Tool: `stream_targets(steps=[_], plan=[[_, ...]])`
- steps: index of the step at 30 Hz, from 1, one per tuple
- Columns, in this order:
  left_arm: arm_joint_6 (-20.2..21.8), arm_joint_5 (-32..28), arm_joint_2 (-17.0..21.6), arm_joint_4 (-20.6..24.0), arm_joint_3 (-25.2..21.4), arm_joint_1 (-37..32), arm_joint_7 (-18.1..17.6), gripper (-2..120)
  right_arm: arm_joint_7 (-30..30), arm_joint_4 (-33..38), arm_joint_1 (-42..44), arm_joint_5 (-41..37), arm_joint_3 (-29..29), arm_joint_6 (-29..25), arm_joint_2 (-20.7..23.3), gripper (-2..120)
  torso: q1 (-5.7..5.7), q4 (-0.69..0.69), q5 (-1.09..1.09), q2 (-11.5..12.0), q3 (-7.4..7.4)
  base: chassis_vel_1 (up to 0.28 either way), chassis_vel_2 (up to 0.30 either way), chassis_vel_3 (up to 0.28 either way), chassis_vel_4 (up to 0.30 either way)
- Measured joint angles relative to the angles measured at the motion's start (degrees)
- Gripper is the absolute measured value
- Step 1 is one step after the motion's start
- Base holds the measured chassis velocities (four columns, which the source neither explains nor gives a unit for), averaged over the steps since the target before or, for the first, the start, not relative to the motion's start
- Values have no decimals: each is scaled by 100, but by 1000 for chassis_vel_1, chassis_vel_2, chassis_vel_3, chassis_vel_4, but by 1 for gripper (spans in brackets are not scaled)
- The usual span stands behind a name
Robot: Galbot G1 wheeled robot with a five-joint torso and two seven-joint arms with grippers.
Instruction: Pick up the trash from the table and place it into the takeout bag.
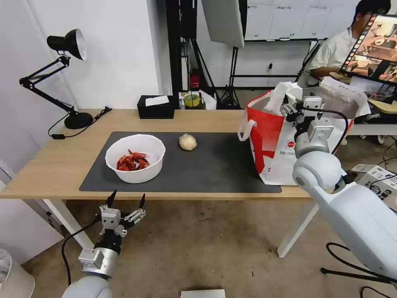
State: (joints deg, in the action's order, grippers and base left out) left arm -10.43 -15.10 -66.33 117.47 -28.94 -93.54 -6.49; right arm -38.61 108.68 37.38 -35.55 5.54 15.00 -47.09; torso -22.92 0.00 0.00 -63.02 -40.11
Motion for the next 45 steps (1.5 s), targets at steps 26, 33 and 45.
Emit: stream_targets(steps=[26,33,45], plan=[[31,-64,15,13,38,33,-4,100,-364,92,-243,-1357,11,58,100,100,0,0,0,0,0,0,0,0,0],[43,-63,23,14,40,32,-4,100,-682,92,-455,-2216,63,68,112,100,0,0,-1,0,0,0,0,0,0],[51,-60,14,14,85,63,-7,100,-743,76,-650,-2386,60,68,202,100,0,0,0,0,0,0,0,0,0]])
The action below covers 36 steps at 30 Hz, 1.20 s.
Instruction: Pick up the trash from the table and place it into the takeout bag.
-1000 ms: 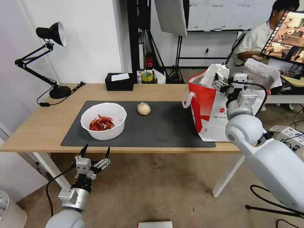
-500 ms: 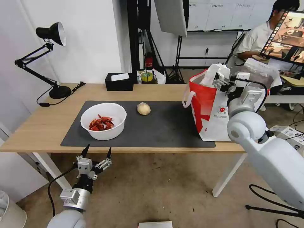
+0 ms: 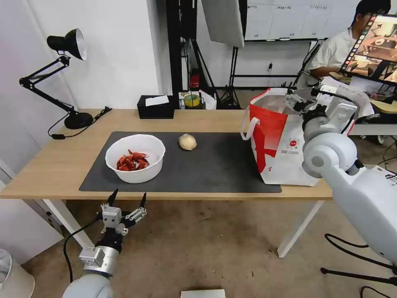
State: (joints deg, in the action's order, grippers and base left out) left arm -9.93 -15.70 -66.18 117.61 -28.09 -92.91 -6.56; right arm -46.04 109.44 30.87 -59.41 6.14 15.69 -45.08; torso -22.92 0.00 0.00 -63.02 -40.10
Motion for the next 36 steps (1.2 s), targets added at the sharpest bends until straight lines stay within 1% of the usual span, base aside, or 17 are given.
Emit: stream_targets(steps=[6,10,12,13,14,17,18,20,22,23,26,27,30,31,34,35,36], plan=[[3,0,3,2,0,18,0,100,52,22,13,98,13,-13,5,100,0,0,0,0,0,0,0,0,0],[3,-3,6,3,-6,31,-1,100,304,190,154,198,122,-104,58,100,0,0,0,0,0,0,0,0,0],[3,-8,6,3,-19,40,-1,100,736,470,434,202,284,-224,161,100,0,1,0,0,0,0,0,0,0],[4,-10,4,3,-20,43,-2,100,1072,643,673,201,414,-313,218,100,0,1,1,0,0,0,0,0,0],[4,-10,4,3,-20,43,-2,100,1072,643,673,201,414,-313,218,100,0,1,1,0,0,0,0,0,0],[4,-12,-13,2,-20,55,-2,100,1996,1113,1560,276,831,-597,358,100,0,0,-2,0,0,0,0,0,0],[4,-12,-13,2,-20,55,-2,100,1996,1113,1560,276,831,-597,358,100,0,0,-2,0,0,0,0,0,0],[4,-11,-26,-11,-15,69,-2,100,2596,1397,2238,466,1173,-906,385,100,0,-2,-1,0,0,0,0,0,0],[-2,-8,-40,-17,-15,83,-1,100,2965,1592,2749,632,1416,-1227,382,100,0,-1,0,-1,0,0,0,0,0],[-2,-8,-40,-17,-15,83,-1,100,2965,1592,2749,632,1416,-1227,382,100,0,-1,0,-1,0,0,0,0,0],[-12,3,-60,-10,-27,84,0,100,3378,1792,3585,921,1751,-1685,310,100,0,-1,-2,0,0,0,0,0,0],[-12,3,-60,-10,-27,84,0,100,3378,1792,3585,921,1751,-1685,310,100,0,-1,-2,0,0,0,0,0,0],[-27,21,-74,20,-60,38,1,100,3785,1835,4307,1359,2083,-2173,225,100,0,-1,0,0,0,0,0,0,0],[-27,21,-74,20,-60,38,1,100,3785,1835,4307,1359,2083,-2173,225,100,0,-1,0,0,0,0,0,0,0],[-60,66,-91,27,-105,-21,13,100,4073,1801,4884,1764,2339,-2614,89,100,0,1,1,-1,1,0,0,0,0],[-60,66,-91,27,-105,-21,13,100,4073,1801,4884,1764,2339,-2614,89,100,0,1,1,-1,1,0,0,0,0],[-86,90,-98,27,-116,-38,18,100,4191,1745,5107,1906,2426,-2770,12,100,0,0,0,-1,0,0,0,0,0]])
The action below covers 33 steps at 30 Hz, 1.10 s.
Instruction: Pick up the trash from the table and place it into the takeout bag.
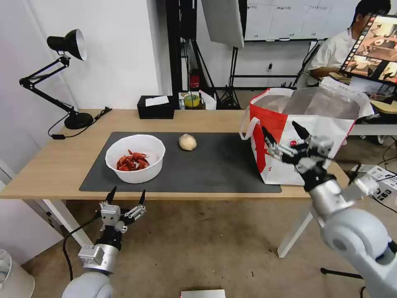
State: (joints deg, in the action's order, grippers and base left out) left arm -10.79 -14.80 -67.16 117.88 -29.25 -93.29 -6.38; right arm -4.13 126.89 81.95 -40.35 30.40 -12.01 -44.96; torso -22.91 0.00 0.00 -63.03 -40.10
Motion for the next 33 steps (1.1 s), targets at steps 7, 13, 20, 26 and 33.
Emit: stream_targets(steps=[7,13,20,26,33], plan=[[-84,82,-47,-34,-18,-59,27,100,428,-520,1094,403,349,-883,-516,100,0,-1,0,0,0,0,0,0,0],[-152,141,-115,-107,-50,-176,119,100,917,-1330,1618,495,363,-1525,-1046,100,0,-1,0,0,0,0,0,0,0],[-310,230,-183,-230,-152,-357,226,100,1107,-1553,1665,482,293,-1634,-1171,100,0,0,0,0,0,0,0,0,0],[-364,241,-221,-239,-186,-429,259,100,1156,-1536,1625,471,218,-1589,-1171,100,-1,0,0,0,0,0,0,0,0],[-380,241,-219,-205,-213,-446,260,100,1166,-1469,1570,470,97,-1464,-1165,100,0,0,0,1,0,0,0,0,0]])
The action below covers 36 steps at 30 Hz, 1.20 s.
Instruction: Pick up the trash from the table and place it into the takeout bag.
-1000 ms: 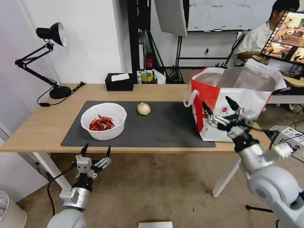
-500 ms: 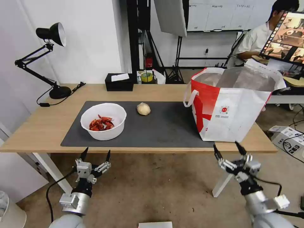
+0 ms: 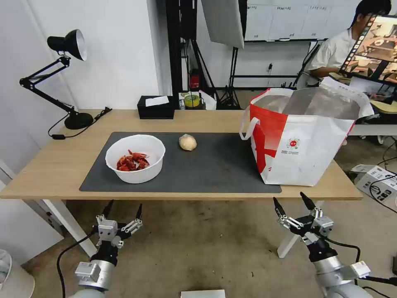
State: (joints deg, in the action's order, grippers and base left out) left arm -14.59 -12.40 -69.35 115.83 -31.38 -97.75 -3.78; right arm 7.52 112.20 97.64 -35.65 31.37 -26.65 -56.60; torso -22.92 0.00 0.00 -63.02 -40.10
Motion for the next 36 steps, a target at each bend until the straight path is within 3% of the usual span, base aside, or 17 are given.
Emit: stream_targets(steps=[6,13,16,25,27,29,33,36], plan=[[-1,-3,22,10,-8,16,0,100,-63,145,-48,-39,-208,250,56,100,0,-1,0,0,0,0,0,0,0],[-1,-23,80,10,-15,74,-1,100,-680,502,-701,184,-962,1030,297,100,0,0,0,0,0,0,0,0,0],[0,-36,137,20,-46,114,0,100,-977,638,-1367,171,-1516,1543,517,100,0,-1,0,0,-1,0,0,0,0],[-1,-46,194,90,-137,112,2,100,-1419,408,-3165,69,-2877,2110,714,100,0,-1,-1,1,-1,0,0,0,0],[0,-46,193,91,-158,95,3,100,-1638,248,-3833,-21,-3370,2307,695,100,0,2,0,0,-1,0,0,0,0],[0,-46,193,91,-162,92,2,100,-1678,214,-3942,-42,-3448,2342,687,100,-1,2,1,1,-1,0,0,0,0],[1,-44,193,14,-190,109,2,100,-2236,-411,-5309,-432,-4455,2632,474,100,-1,0,2,1,-1,0,0,0,0],[2,-46,197,-21,-194,127,2,100,-2415,-788,-5912,-650,-4799,2686,293,100,-1,-1,0,1,-1,0,0,0,0]])
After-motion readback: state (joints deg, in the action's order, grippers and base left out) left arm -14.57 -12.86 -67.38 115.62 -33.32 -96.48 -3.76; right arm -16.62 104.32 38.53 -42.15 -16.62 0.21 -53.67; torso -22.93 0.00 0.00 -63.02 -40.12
